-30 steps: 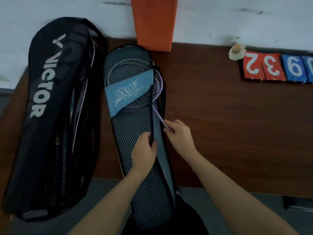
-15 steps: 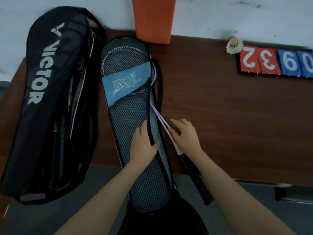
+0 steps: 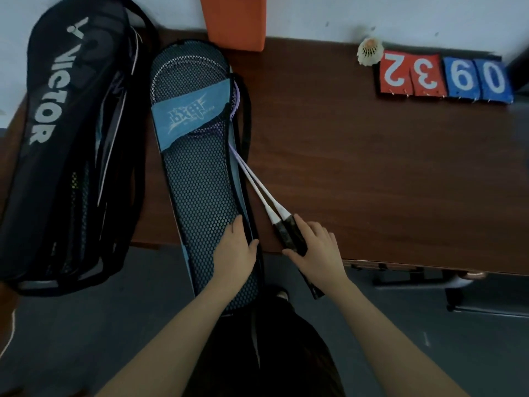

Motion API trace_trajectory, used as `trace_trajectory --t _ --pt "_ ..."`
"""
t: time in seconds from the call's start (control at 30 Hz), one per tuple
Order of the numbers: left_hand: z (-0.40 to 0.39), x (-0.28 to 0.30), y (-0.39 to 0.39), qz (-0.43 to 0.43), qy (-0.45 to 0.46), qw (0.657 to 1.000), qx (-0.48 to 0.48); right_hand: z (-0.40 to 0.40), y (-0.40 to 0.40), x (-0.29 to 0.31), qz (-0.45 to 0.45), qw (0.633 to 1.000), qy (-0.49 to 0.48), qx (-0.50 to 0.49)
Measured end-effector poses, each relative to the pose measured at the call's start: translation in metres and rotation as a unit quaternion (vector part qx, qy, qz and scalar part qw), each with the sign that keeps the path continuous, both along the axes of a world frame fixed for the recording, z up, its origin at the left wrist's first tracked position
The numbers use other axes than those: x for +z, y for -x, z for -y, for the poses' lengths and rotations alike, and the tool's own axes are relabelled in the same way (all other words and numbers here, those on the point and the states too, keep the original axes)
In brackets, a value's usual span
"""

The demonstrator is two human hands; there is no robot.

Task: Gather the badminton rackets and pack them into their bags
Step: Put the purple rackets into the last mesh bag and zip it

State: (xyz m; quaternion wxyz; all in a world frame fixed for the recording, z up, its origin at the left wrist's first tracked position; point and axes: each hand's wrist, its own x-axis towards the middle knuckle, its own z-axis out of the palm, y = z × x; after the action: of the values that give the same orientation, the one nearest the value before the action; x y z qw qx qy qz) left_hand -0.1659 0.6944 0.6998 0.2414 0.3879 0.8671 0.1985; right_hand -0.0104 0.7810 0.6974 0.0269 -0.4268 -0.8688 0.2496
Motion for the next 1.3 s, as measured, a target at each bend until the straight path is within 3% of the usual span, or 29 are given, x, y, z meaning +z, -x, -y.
trace_trajectory --t 0.1,0.2,0.3,0.43,0.57,0.67,0.8,1.0,1.1,1.2,1.3 --pt "-0.002 0.002 0.0 0.049 -0.029 0.998 0.037 0.002 0.0 -0.001 -0.005 1.0 -0.024 0.003" --pt "0.0 0.008 0.004 0.116 -0.064 0.988 0.078 0.004 0.001 0.001 0.054 0.995 -0.082 0.016" --pt "0.005 0.015 0.013 0.153 -0.08 0.982 0.077 0.006 0.004 0.005 0.069 0.994 -0.08 0.024" --pt "0.017 0.025 0.028 0.169 -0.106 0.979 0.038 0.01 0.011 0.019 0.032 0.999 -0.036 0.0" --pt "0.035 0.025 0.048 0.109 -0.087 0.988 -0.063 0.023 0.025 0.04 -0.001 1.0 -0.007 -0.03" --pt "0.037 0.03 0.059 0.164 -0.09 0.981 -0.052 0.033 0.034 0.049 -0.018 0.999 0.02 -0.046" --pt "0.027 0.046 0.057 0.293 -0.122 0.947 -0.045 0.049 0.047 0.051 -0.066 0.991 0.089 -0.076" --pt "0.035 0.043 0.063 0.369 -0.128 0.921 -0.002 0.053 0.044 0.05 -0.149 0.938 0.286 -0.126" --pt "0.049 0.034 0.065 0.385 -0.129 0.914 0.016 0.067 0.043 0.027 -0.135 0.945 0.264 -0.14" --pt "0.057 0.025 0.065 0.347 -0.119 0.93 0.001 0.081 0.041 0.009 -0.133 0.96 0.205 -0.137" --pt "0.061 0.021 0.064 0.337 -0.131 0.932 -0.011 0.1 0.035 0.003 -0.181 0.937 0.201 -0.219"
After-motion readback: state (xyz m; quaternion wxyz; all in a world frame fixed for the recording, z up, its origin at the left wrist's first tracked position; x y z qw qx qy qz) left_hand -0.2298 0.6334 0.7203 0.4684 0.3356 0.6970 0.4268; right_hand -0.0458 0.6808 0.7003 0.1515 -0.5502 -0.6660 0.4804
